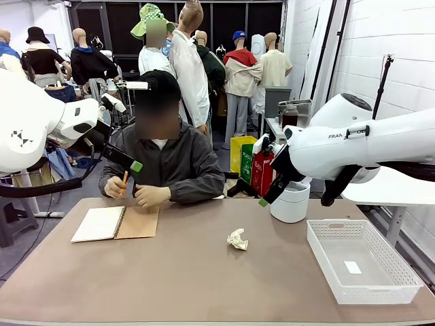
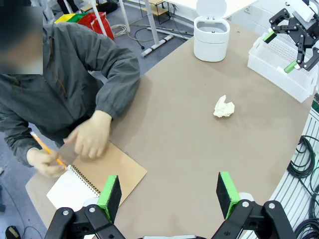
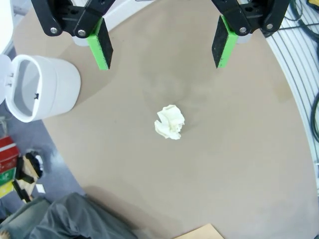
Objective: Sort the paper based on its condition.
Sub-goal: If a person hands you a paper, place it in the Organizing basket , and if it's crumpled, put it in the Trash can.
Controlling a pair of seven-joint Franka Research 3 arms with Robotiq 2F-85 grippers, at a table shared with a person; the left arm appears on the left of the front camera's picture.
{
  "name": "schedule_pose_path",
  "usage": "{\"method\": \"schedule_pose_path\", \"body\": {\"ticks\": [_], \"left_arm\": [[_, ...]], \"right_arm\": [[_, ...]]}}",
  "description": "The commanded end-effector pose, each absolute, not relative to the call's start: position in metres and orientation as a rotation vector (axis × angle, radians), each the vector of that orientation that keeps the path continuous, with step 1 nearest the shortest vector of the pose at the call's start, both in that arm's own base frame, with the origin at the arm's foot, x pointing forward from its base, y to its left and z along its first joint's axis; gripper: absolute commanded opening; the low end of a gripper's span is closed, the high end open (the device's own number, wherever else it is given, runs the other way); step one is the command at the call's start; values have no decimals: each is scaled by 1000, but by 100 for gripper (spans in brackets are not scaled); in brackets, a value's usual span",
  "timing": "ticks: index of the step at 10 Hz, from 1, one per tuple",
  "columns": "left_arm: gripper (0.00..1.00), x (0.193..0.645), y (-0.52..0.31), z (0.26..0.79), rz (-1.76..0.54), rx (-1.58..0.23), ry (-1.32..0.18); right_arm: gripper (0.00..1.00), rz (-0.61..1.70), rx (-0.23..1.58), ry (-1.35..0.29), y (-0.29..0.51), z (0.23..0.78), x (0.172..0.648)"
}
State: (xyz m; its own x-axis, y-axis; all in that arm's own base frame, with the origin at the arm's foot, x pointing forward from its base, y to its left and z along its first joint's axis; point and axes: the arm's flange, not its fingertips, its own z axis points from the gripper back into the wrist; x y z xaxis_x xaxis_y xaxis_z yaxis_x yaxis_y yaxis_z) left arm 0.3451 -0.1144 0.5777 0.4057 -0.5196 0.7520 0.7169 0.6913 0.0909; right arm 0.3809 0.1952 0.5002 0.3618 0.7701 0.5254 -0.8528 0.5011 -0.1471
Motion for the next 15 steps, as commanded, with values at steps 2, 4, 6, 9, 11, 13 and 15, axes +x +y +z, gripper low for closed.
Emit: {"method": "schedule_pose_path", "body": {"ticks": [2, 4, 6, 9, 11, 13, 15], "left_arm": [[100, 345, -113, 579, -791, -268, -836], [100, 345, -113, 579, -791, -268, -836], [100, 345, -113, 579, -791, -268, -836], [100, 345, -113, 579, -791, -268, -836], [100, 345, -113, 579, -791, -268, -836], [100, 345, -113, 579, -791, -268, -836], [100, 345, -113, 579, -791, -268, -836]], "right_arm": [[100, 1051, 160, -584, 195, 500, 381], [100, 998, 83, -597, 218, 496, 407], [100, 1013, 102, -549, 230, 474, 427], [100, 1104, 113, -439, 250, 434, 445], [100, 1213, 126, -352, 260, 410, 454], [100, 1317, 86, -308, 268, 395, 464], [100, 1405, 86, -278, 279, 379, 474]]}}
